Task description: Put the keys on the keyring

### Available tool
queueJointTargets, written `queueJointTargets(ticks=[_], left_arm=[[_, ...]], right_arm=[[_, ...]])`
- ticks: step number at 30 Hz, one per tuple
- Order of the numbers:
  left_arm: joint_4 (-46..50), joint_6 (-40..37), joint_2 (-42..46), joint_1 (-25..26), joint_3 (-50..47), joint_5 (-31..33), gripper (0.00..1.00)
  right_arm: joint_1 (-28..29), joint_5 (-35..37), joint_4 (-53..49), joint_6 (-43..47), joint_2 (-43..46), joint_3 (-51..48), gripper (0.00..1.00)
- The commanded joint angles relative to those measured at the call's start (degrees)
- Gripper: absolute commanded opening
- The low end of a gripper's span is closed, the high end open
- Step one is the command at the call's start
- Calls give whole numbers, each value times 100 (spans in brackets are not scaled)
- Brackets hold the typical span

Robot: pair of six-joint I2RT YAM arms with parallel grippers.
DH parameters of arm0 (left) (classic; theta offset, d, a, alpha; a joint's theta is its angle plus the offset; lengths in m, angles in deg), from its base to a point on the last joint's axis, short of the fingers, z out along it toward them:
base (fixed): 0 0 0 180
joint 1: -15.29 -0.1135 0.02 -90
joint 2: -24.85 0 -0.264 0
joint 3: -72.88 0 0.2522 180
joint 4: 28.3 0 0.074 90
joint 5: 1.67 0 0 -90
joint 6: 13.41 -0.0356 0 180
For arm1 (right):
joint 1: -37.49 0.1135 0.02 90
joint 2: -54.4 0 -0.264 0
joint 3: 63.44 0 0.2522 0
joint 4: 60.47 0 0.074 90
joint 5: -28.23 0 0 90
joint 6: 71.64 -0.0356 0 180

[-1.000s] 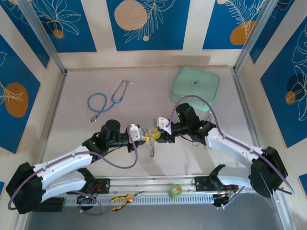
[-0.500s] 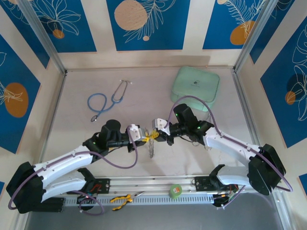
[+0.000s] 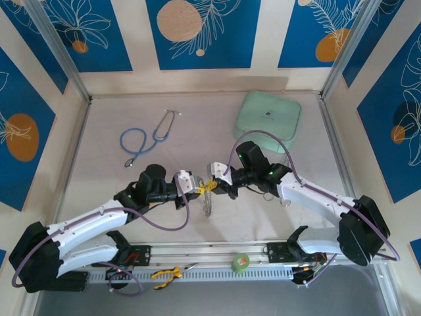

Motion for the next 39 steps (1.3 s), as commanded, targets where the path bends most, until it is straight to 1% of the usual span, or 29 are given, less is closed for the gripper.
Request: queueJointTargets(ticks=[1, 2, 4, 6, 9, 11, 12, 15, 17, 19, 23, 26, 29, 32, 35, 39], left_arm=[[-236, -23, 79, -16, 104, -91, 0], [-251, 68, 88, -17, 110, -16, 0], [-147, 267, 126, -20, 169, 72, 0], [102, 691, 142, -16, 296, 267, 0], [874, 1636, 123, -11, 724, 749, 0], [1638, 2330, 72, -11, 1125, 1155, 0], [1949, 2530, 31, -15, 1306, 1280, 0], [2825, 3378, -131, -19, 1818, 1624, 0], [3269, 3954, -294, -11, 2117, 1731, 0], [3713, 4507, -456, -13, 2384, 1875, 0], [4633, 5413, -865, -11, 3074, 1912, 0], [5363, 5878, -1201, -15, 3700, 1927, 0], [5825, 6442, -1398, -11, 4103, 1888, 0], [5913, 7127, -1407, -24, 4201, 1778, 0], [6167, 7700, -1499, -36, 4320, 1518, 0], [6494, 8484, -1642, -62, 4335, 1086, 0]], right_arm=[[90, -49, -120, 71, -19, 148, 0], [83, 23, -7, -17, 36, 110, 6], [28, 114, 259, -211, 238, -25, 23], [-94, 201, 544, -460, 533, -186, 27], [-291, 306, 606, -785, 950, -332, 27], [-281, 323, 458, -928, 1146, -359, 23], [-234, 300, 356, -966, 1197, -346, 21], [132, 328, 167, -977, 1203, -350, 13], [484, 466, 285, -994, 1087, -395, 10], [763, 736, 611, -1084, 946, -487, 9], [1010, 1277, 1528, -1496, 577, -708, 9], [1133, 1711, 1925, -1611, 305, -817, 11], [1209, 2282, 2285, -1671, 117, -944, 13], [1281, 2778, 2720, -1664, 19, -1091, 15], [1312, 3139, 3158, -1615, -21, -1276, 15], [1323, 3193, 3755, -1470, -99, -1493, 16]])
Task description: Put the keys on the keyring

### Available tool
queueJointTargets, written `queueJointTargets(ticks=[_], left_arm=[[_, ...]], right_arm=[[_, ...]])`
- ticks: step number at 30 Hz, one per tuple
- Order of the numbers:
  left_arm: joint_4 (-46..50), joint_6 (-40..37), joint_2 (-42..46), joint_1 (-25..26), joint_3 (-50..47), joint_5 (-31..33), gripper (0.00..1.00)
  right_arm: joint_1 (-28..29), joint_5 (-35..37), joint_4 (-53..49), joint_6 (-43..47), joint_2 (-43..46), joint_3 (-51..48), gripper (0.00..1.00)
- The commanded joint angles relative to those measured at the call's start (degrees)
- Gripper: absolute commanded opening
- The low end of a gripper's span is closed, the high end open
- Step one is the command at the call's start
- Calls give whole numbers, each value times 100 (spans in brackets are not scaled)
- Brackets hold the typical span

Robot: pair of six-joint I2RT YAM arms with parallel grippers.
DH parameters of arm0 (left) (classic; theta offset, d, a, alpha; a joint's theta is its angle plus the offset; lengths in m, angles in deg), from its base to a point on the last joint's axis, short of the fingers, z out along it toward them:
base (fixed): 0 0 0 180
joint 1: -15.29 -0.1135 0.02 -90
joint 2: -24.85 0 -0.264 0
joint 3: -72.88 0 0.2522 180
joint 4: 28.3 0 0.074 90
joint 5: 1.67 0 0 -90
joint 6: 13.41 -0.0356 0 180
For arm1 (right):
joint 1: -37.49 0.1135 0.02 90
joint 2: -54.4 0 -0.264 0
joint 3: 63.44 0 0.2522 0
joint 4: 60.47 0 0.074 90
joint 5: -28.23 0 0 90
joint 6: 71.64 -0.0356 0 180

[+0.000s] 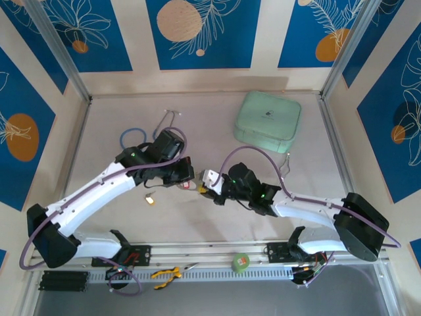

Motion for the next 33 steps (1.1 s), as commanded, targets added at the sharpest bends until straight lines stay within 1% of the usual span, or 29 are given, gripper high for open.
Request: queueJointTargets(ticks=[1, 4, 8, 13, 16, 19, 25, 33], left_arm=[[469, 1157, -136, -75, 112, -618, 0], [302, 1737, -140, -125, -130, -1060, 0], [-78, 2482, -1, -197, -460, -1404, 0], [-417, 3087, 81, -273, -770, -1817, 0], [-763, 3490, 175, -296, -1012, -1961, 0], [-826, 3627, 205, -353, -1070, -2042, 0], [-756, 3664, 278, -465, -1087, -2089, 0], [-799, 3686, 339, -534, -1137, -2122, 0]], right_arm=[[67, 237, 880, 123, -129, -164, 16], [168, 165, 1166, 301, -284, -230, 17], [303, 285, 1594, 503, -437, -371, 18], [426, 385, 1962, 627, -468, -525, 19], [486, 413, 2154, 701, -426, -648, 19], [515, 428, 2362, 750, -372, -779, 19], [541, 369, 2506, 796, -215, -919, 20], [561, 593, 2611, 831, -199, -945, 21]])
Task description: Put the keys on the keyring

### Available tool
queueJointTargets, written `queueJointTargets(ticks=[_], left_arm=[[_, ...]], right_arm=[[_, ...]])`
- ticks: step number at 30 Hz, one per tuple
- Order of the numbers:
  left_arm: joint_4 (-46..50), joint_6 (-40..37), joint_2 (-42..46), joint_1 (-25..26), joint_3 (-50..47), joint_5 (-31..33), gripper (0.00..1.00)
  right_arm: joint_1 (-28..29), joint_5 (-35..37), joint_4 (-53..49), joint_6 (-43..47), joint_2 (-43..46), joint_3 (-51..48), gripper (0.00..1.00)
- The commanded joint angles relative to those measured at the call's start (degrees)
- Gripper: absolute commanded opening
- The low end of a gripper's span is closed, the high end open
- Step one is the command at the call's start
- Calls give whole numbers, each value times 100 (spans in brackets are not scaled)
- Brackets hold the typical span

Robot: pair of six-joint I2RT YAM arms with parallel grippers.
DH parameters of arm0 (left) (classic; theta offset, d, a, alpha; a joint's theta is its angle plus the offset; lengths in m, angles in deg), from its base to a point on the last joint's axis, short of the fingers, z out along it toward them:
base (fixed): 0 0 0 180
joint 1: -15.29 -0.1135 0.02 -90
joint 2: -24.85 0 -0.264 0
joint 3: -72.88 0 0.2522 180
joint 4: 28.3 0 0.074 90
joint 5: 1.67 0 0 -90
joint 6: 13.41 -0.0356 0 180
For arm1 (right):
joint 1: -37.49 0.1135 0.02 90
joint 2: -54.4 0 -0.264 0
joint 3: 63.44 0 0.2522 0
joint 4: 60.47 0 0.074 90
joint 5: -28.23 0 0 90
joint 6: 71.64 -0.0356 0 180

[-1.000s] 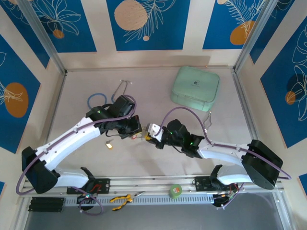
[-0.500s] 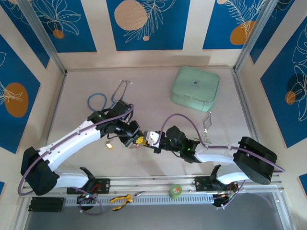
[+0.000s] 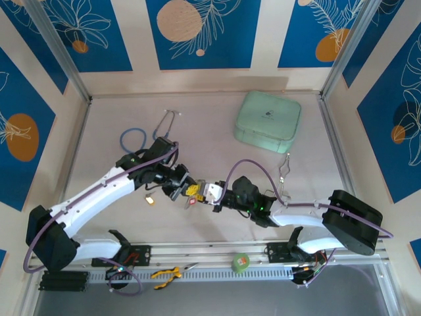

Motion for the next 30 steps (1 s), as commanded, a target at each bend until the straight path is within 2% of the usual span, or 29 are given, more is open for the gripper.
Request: queueJointTargets(ticks=[1, 7, 22, 30], left_arm=[[-30, 545, 109, -61, -66, -125, 0], [-38, 563, 149, -85, -133, -126, 0], [-48, 603, 120, -93, -85, -147, 0], [-64, 647, 139, -94, -132, -103, 0]], right_arm=[[52, 201, 343, 73, 87, -60, 21], [59, 361, 411, 111, 68, -61, 20], [32, 148, 628, -41, 127, -119, 9], [0, 46, 696, -147, 45, -42, 15]])
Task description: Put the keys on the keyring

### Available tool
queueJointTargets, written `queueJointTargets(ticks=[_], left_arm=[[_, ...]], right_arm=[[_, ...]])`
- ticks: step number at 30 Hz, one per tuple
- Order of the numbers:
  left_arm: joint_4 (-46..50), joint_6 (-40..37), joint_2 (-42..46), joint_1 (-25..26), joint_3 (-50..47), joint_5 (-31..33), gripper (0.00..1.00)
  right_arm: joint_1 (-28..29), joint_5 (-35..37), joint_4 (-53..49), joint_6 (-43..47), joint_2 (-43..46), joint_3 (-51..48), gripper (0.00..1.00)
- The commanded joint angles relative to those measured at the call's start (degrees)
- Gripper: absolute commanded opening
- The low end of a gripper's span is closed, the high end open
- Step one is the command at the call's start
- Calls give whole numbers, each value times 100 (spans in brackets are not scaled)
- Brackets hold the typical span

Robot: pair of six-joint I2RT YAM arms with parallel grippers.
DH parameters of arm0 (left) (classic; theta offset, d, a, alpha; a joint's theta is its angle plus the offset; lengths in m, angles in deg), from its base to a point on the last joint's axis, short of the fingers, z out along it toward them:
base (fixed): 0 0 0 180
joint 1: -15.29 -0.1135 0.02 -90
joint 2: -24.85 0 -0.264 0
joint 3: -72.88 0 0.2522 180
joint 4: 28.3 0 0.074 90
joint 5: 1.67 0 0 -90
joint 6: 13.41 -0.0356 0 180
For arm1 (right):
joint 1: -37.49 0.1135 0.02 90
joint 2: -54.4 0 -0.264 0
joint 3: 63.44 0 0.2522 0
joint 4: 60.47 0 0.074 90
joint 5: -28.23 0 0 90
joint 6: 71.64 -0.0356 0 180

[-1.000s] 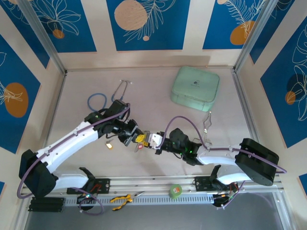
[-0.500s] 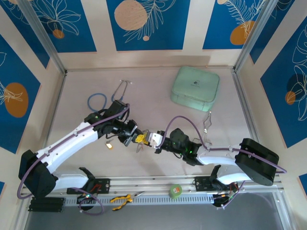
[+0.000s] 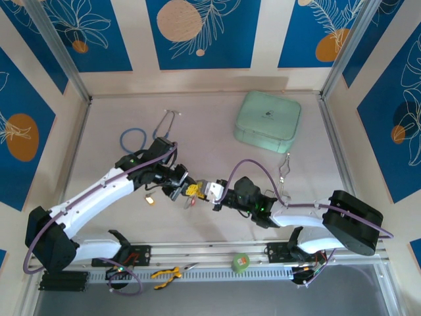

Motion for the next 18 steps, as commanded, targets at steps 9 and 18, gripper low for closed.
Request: queueJointTargets(ticks=[9, 18], left_arm=[[-29, 629, 157, -49, -146, 15, 0], [-131, 715, 226, -55, -214, 52, 0]], right_arm=[[-25, -339, 474, -121, -33, 74, 15], [-26, -368, 664, -184, -141, 120, 0]])
